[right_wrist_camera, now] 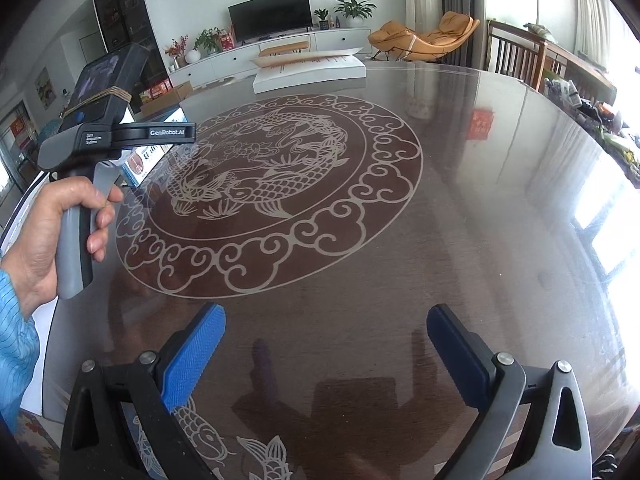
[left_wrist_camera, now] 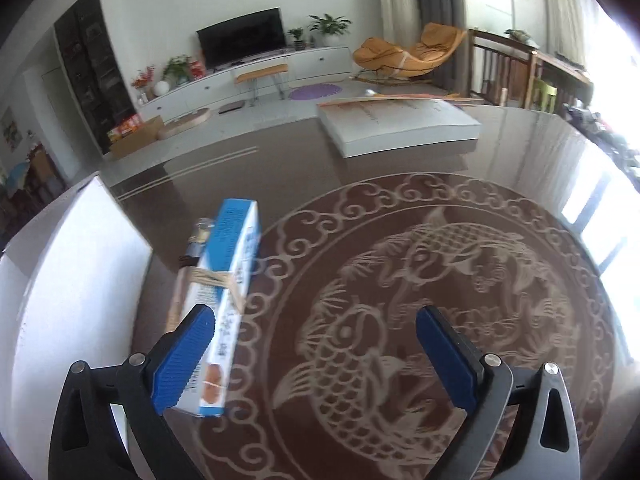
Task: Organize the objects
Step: 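Move the left tool past the medicine box and close on the gold tube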
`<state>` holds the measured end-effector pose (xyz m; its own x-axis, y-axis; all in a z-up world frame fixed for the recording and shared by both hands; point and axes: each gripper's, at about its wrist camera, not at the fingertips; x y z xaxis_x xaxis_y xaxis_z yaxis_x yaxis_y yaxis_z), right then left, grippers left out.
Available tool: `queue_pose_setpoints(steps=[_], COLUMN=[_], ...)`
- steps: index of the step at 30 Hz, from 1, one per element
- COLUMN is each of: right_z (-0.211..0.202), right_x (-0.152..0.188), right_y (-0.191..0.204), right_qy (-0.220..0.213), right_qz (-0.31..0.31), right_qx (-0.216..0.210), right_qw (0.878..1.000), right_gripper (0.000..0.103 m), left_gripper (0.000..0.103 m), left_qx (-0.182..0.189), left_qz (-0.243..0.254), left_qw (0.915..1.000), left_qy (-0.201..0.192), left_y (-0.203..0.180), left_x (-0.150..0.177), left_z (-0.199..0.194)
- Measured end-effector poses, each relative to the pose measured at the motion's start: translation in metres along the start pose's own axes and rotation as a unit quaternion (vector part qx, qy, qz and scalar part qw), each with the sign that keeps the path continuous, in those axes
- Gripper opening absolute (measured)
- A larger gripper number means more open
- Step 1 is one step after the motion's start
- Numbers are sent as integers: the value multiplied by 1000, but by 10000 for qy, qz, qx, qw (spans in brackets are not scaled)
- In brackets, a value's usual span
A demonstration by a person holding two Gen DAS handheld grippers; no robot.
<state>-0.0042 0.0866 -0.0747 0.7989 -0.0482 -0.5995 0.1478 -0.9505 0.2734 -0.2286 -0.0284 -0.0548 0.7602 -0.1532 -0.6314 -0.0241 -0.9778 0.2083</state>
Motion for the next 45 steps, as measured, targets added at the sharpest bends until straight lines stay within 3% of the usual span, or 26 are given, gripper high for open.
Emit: queue_pose_setpoints(steps=[1,2,3,6,9,12,15,16,18,20,21,23,25,28,31,32,39,42,43,44,45], right_z=[0,0,-1,-7,-11,-9,-5,-5,-4,-4,-4,-6,-8,-9,-7,-5,-2,0,1,2,2], right_x=[0,-1,-2,-3,-4,-4,-3,-3,-2,-2,-2,-2,-2,-4,-4,-4,-2,-2,-2,-3,-3], right_y=[-2,-4,-7,-13,-17,-17,-12,-10,-7,-6,-8,-13,-19,-26,-22,-21,-12,-12,-13,-14,-15], right_qy=[-7,-19,-44,-194,-268,-222,-174,-169,-171,-184,-199,-239,-268,-312,-251,-225,-158,-132,-122,-117,-117], right_qz=[56,120,187,325,449,531,444,405,351,332,343,430,598,820,752,709,515,522,534,552,576], right_qx=[-17,-41,-58,-16,-43,-136,-175,-188,-210,-202,-180,-153,-194,-310,-317,-324,-345,-345,-341,-338,-336], right_qw=[10000,9999,9998,9993,9986,9983,9987,9989,9990,9991,9991,9987,9977,9957,9963,9967,9980,9980,9979,9978,9977], right_gripper=[101,101,101,101,101,101,101,101,101,101,101,101,101,101,101,101,101,101,101,101,101], left_gripper=[101,101,101,101,101,100,100,100,99,99,99,99,100,99,94,89,91,92,83,55,38], left_qx=[795,1328,1468,1206,574,-280,-910,-829,172,1303,1620,1349,868,150,-202,-304,-659,-625,-623,-621,-656], left_qz=[92,292,564,926,400,-343,-496,-537,-597,-468,-357,-227,-542,-1134,-1050,-943,-1089,-1041,-1032,-1021,-1039], left_qw=[9967,9907,9875,9868,9957,9982,9944,9945,9965,9901,9861,9897,9933,9934,9931,9935,9868,9887,9893,9906,9908], left_qy=[108,102,-51,-564,-606,-413,188,355,563,230,14,-428,-538,-60,473,563,998,879,821,662,563], left_y=[-13,-27,-38,-42,-5,46,68,69,60,46,43,46,69,104,106,103,102,98,97,97,98], left_x=[2,5,8,9,-14,-36,-38,-31,-16,-9,-9,-17,-30,-44,-39,-35,-25,-25,-22,-19,-14], left_z=[-6,-15,-28,-59,-54,-31,10,21,28,7,-7,-27,-28,1,35,43,89,88,85,78,72])
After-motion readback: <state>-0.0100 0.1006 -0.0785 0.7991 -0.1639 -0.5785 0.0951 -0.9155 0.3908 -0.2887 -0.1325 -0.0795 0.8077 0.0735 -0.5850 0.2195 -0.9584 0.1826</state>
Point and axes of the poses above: each gripper's, at about its wrist camera, not at the fingertips, and z roughly the way its jaws point, y to its left, x to its underside, and after that the axes turned 12 degrees about -x, right-handed
